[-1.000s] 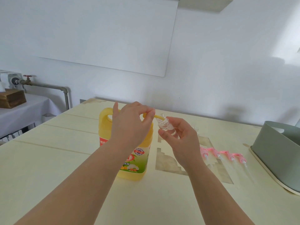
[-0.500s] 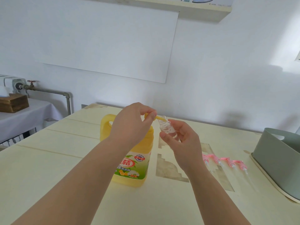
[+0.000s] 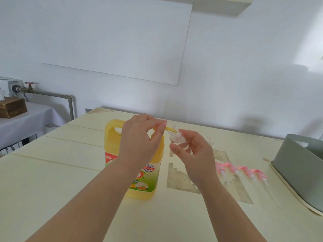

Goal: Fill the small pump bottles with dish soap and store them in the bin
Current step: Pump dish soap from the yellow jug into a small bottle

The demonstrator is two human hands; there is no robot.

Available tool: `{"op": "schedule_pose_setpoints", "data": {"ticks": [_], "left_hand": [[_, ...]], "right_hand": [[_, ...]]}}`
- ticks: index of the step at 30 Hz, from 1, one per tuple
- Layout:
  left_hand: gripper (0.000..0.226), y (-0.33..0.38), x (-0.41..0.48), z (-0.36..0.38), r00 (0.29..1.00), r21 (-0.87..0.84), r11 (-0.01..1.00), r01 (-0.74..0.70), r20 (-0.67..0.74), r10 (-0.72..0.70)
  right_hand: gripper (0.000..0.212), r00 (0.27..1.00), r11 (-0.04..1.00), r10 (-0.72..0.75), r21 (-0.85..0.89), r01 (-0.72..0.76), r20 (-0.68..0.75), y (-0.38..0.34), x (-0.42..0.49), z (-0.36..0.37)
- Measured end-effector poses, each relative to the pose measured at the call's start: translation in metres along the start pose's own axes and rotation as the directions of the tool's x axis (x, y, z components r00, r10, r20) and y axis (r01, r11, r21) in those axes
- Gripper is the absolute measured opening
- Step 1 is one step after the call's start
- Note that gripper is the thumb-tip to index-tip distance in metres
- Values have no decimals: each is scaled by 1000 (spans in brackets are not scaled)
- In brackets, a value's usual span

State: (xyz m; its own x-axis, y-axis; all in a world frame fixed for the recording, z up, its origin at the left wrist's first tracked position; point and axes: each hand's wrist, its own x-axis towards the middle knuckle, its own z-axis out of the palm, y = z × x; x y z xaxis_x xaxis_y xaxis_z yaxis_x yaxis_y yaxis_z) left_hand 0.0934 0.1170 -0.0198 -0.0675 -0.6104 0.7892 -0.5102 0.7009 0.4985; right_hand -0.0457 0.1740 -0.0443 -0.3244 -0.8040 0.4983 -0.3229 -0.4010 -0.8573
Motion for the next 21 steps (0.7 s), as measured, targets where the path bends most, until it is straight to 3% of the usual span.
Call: {"op": "schedule_pose_setpoints", "data": {"ticks": [13,21], "left_hand": [[23,18,19,-27,974,59,991,120,188,-129],[21,9,7,-13,990,-123,987,108,102,-95]], "right_hand": [[31,999,999,-28,-40,29,21,-19,2,-4],[32,999,999,-35,-10,35,8,-10,0,-1]]}}
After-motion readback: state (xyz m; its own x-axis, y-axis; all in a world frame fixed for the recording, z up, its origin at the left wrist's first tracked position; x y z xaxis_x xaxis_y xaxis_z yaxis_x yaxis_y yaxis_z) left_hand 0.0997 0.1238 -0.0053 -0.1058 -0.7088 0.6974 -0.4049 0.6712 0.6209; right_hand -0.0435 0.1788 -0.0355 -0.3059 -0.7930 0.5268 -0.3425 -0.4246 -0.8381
